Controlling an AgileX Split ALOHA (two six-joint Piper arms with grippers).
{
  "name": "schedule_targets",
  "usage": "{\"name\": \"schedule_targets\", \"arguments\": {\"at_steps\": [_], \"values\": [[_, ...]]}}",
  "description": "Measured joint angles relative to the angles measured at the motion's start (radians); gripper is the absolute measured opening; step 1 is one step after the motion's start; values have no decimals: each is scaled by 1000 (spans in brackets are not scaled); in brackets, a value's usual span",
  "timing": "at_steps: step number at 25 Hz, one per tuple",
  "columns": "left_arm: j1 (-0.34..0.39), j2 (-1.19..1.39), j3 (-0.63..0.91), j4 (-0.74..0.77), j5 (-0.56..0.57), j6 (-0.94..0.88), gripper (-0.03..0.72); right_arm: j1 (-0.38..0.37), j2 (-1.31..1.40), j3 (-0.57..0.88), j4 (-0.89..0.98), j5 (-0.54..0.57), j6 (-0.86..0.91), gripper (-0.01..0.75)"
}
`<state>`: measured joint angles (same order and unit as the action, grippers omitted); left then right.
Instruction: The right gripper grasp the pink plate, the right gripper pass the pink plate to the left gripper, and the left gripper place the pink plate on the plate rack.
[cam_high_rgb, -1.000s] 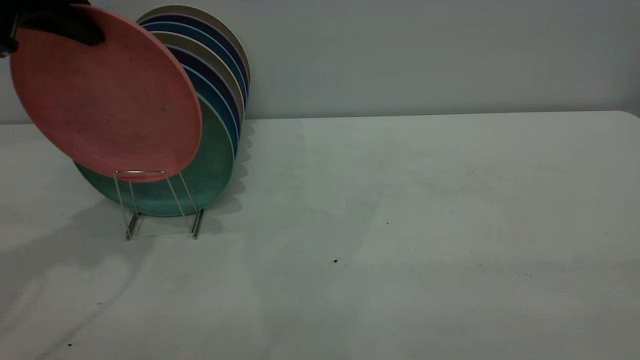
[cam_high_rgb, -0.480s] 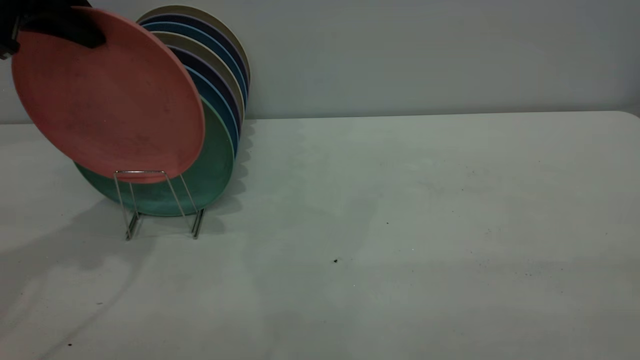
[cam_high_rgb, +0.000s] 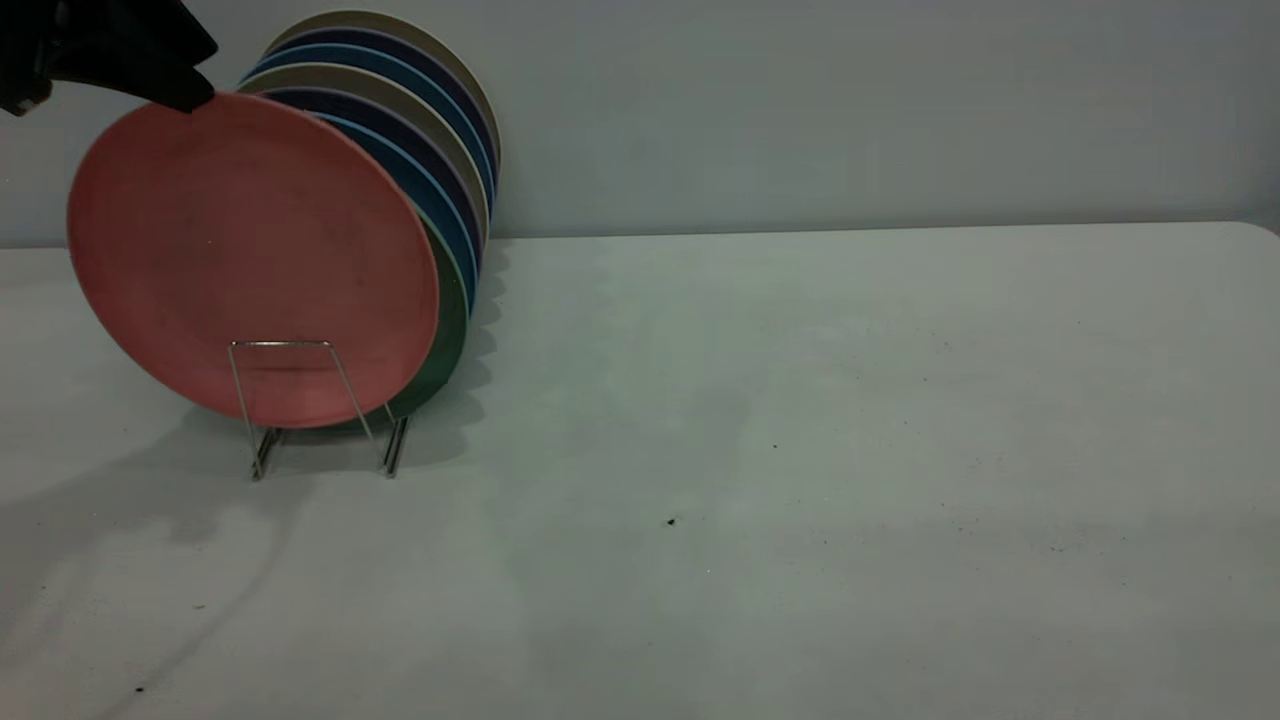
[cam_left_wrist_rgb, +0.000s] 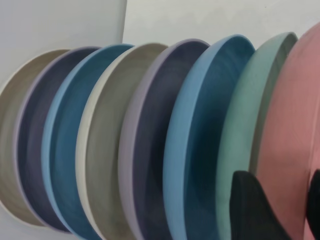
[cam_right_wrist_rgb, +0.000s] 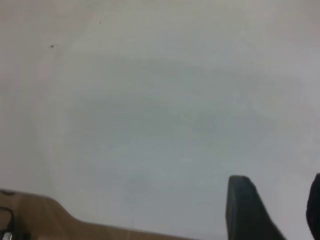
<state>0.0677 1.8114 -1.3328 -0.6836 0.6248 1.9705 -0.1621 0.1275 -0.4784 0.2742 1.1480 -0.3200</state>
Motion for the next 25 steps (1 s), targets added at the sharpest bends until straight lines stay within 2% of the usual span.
{"name": "schedule_targets", "arguments": {"at_steps": [6,17,21,25], "values": [[0,0,0,-1,0,-15,337,0,0,0,0,0,0,318],[0,-53,0,-1,-3,-173,337,0,0,0,0,0,0,311],[0,-141,0,-1,-1,-293,338,0,0,1,-1,0,1,311],[0,-257,0,-1,53,-543,338,0,0,1,-31,-1,42,311]]}}
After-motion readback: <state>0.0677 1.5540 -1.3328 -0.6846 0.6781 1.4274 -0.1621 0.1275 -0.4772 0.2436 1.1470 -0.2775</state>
